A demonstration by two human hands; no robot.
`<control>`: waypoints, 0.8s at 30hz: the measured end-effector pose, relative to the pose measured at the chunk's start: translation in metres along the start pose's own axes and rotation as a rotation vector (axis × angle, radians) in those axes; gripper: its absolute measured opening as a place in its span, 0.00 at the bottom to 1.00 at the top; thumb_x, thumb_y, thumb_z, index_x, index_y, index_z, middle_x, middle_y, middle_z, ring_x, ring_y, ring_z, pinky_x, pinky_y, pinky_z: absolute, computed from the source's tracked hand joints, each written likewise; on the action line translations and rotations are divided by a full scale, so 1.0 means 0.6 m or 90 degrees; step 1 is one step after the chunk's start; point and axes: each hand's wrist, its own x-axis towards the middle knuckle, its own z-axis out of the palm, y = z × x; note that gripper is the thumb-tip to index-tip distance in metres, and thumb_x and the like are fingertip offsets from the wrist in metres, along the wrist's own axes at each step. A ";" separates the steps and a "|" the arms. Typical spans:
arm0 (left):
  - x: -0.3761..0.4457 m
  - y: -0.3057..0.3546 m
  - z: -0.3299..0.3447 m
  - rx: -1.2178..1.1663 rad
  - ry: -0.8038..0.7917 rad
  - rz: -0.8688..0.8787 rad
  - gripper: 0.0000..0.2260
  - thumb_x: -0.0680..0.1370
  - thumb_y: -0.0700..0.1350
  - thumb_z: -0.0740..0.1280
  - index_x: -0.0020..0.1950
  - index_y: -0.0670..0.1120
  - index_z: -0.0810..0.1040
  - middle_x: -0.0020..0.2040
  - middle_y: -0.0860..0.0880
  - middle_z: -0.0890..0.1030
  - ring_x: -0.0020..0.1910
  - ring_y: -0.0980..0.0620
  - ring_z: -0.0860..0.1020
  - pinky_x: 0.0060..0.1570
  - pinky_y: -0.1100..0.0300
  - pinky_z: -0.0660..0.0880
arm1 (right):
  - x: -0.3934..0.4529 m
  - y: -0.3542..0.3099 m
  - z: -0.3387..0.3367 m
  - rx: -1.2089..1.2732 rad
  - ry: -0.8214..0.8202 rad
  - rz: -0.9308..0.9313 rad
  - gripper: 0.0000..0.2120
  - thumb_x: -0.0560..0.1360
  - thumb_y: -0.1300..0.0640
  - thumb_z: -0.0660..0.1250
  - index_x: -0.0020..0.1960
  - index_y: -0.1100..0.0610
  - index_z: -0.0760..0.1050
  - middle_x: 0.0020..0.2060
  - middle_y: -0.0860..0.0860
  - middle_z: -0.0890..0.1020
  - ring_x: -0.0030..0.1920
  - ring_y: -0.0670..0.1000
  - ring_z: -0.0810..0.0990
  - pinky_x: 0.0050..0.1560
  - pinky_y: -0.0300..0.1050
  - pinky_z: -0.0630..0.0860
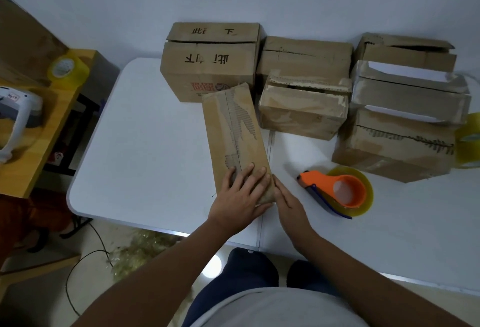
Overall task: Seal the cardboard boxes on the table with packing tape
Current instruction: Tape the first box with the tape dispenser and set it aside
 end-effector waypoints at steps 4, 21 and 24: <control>0.001 -0.001 0.001 -0.010 -0.012 -0.018 0.28 0.82 0.63 0.50 0.75 0.47 0.67 0.74 0.46 0.71 0.74 0.42 0.67 0.70 0.37 0.65 | 0.004 -0.010 0.001 -0.070 -0.017 -0.049 0.19 0.84 0.54 0.56 0.74 0.50 0.67 0.63 0.42 0.74 0.58 0.35 0.74 0.52 0.18 0.64; -0.001 -0.008 0.001 -0.027 -0.007 0.007 0.30 0.78 0.62 0.62 0.75 0.48 0.66 0.74 0.47 0.70 0.74 0.42 0.67 0.71 0.37 0.64 | 0.030 -0.067 -0.066 -0.719 -0.162 -0.281 0.16 0.78 0.46 0.66 0.58 0.55 0.68 0.55 0.50 0.81 0.50 0.50 0.80 0.44 0.46 0.77; 0.006 -0.004 -0.017 -0.133 -0.009 -0.008 0.28 0.79 0.65 0.55 0.72 0.49 0.70 0.72 0.50 0.71 0.73 0.46 0.67 0.71 0.40 0.62 | 0.024 -0.058 -0.067 -0.720 -0.153 -0.237 0.17 0.78 0.46 0.66 0.62 0.52 0.67 0.58 0.49 0.79 0.53 0.50 0.78 0.47 0.45 0.77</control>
